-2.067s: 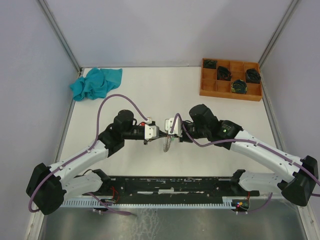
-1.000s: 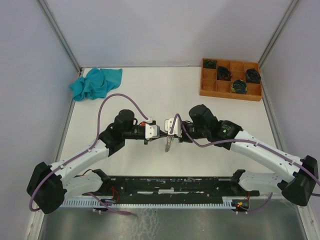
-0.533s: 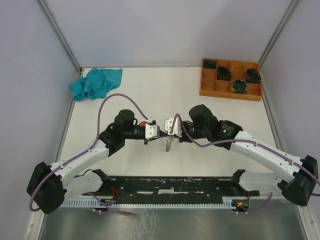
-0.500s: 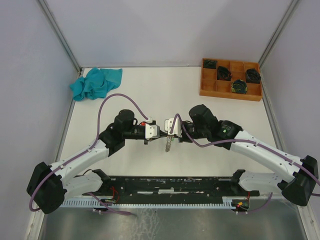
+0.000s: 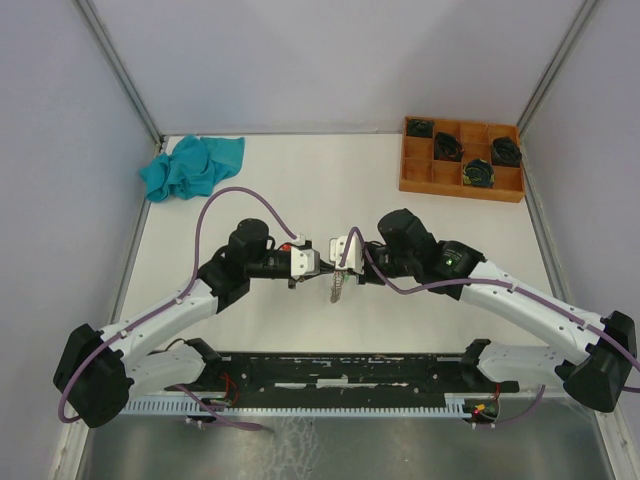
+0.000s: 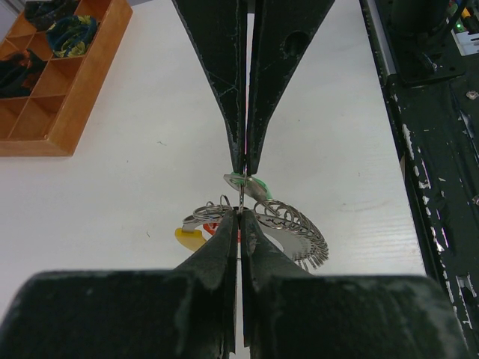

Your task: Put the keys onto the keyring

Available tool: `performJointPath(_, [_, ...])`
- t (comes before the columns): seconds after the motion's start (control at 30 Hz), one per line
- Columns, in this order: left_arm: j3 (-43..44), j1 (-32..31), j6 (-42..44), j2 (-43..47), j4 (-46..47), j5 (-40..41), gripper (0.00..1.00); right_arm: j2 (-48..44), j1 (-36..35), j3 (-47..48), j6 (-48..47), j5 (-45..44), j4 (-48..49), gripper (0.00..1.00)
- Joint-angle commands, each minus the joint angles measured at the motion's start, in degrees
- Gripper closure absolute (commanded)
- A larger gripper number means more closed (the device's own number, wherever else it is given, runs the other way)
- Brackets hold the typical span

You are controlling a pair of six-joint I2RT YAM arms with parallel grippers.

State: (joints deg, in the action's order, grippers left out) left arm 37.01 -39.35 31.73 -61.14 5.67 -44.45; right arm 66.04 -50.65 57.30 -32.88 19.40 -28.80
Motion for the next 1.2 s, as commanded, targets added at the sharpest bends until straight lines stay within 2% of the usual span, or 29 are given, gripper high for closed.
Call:
performJointPath(0.0, [2.97,-0.15,-1.66,0.43,1.01,-0.85,0.97,-1.43,-0.5,0.6,-0.43,0.59,1.23,0.99])
performJointPath(1.17, [3.15,-0.24,-1.69,-0.01,0.66,-1.96,0.97,-1.37,-0.54,0.4,-0.5,-0.21,2.6,0.99])
